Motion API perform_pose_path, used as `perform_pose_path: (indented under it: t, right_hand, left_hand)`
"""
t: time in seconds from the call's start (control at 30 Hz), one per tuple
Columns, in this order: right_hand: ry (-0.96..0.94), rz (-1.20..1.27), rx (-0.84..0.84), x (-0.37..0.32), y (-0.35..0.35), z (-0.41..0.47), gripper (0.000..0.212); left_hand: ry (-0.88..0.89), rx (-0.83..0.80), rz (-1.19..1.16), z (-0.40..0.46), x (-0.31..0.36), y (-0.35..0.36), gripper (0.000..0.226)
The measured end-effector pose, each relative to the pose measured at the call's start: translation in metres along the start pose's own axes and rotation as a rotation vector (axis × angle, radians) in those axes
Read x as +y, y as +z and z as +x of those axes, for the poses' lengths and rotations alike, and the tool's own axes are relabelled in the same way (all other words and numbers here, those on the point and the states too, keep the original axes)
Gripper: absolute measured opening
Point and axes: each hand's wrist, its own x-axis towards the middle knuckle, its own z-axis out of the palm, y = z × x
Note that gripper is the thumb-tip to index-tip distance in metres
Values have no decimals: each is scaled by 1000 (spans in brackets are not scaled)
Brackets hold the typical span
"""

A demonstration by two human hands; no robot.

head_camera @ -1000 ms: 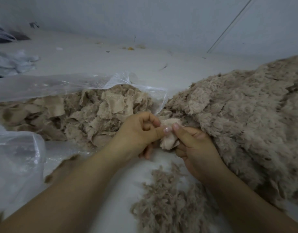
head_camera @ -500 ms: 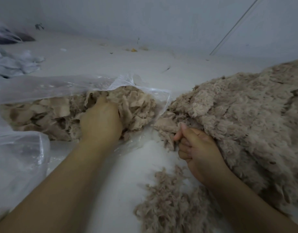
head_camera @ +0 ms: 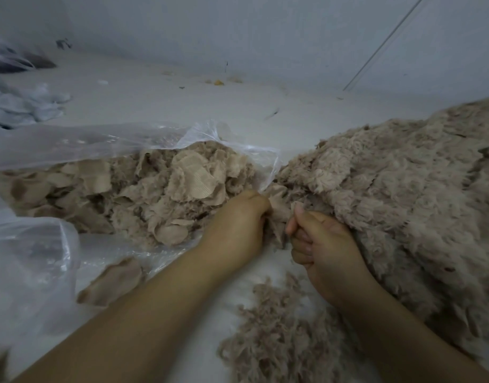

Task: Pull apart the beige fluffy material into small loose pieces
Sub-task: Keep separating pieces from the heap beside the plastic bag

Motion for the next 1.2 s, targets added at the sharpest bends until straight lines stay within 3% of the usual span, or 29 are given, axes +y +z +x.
perform_pose_path:
  t: [0.07, 0.2, 0.47, 0.6, 0.73, 0.83, 1.0, 1.1, 1.2]
  right_hand:
    - [13, -38, -16, 0, 0, 0, 36]
    - [40, -87, -51, 0, -1, 0, 38]
    - [35, -73, -52, -1, 0, 1, 34]
    - [39, -63, -47, 0, -1, -1, 49]
    - [29, -42, 3, -1, 0, -1, 51]
    - [52, -29, 55, 1, -3, 1, 27]
    - [2, -96, -32, 1, -2, 0, 28]
    - [-22, -148, -92, -2, 0, -2, 39]
    - [-36, -150, -115, -2, -1, -3, 31]
  left_hand:
    - [-29, 70, -34, -1, 0, 0, 5]
    - [-36, 211, -143, -4, 11, -3, 13]
    - [29, -2, -295, -12, 18, -5, 13]
    - [39, -6, -344, -15, 14, -7, 18]
    - [-100, -26, -227, -11, 3, -4, 29]
    - [-177, 36, -154, -11, 0, -3, 17]
    - [-21, 269, -51, -11, 9, -10, 17]
    - [57, 247, 70, -11, 16, -9, 18]
    - [122, 203, 144, -12, 21, -6, 30]
